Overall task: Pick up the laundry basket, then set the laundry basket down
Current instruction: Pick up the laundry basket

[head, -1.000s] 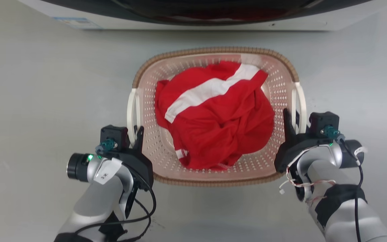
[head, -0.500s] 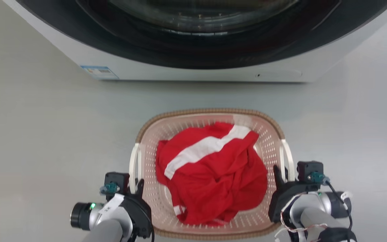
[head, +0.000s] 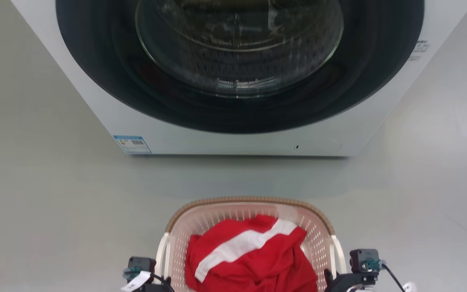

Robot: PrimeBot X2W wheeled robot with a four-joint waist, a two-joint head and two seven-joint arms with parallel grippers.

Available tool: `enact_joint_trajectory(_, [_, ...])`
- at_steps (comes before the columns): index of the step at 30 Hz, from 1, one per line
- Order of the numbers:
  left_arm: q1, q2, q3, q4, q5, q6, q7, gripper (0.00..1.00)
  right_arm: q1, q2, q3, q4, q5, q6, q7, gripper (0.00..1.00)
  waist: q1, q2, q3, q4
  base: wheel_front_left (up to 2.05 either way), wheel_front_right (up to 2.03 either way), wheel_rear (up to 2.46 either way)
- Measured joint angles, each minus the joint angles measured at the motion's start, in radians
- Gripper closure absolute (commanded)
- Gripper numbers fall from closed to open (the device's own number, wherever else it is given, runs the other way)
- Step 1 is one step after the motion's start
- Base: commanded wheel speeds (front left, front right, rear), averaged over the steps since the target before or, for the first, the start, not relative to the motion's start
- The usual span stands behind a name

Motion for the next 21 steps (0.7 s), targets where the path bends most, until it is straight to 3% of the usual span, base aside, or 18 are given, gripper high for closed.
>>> enact_joint_trajectory(12, [0.126, 0.007, -0.033, 0.037, -0.024, -0.013, 0.074, 1.0, 0.123, -0.002, 0.116, -0.031, 0.119, -0.018, 0.09, 1.0, 0.0, 0.0, -0.193, -0.012, 0.0, 0.0, 0.0])
enact_joint_trajectory(21, [0.143, 0.013, -0.056, 0.04, -0.032, -0.021, 0.104, 1.0, 0.141, -0.007, 0.16, -0.04, 0.176, -0.028, 0.13, 1.0, 0.0, 0.0, -0.28, -0.026, 0.0, 0.0, 0.0])
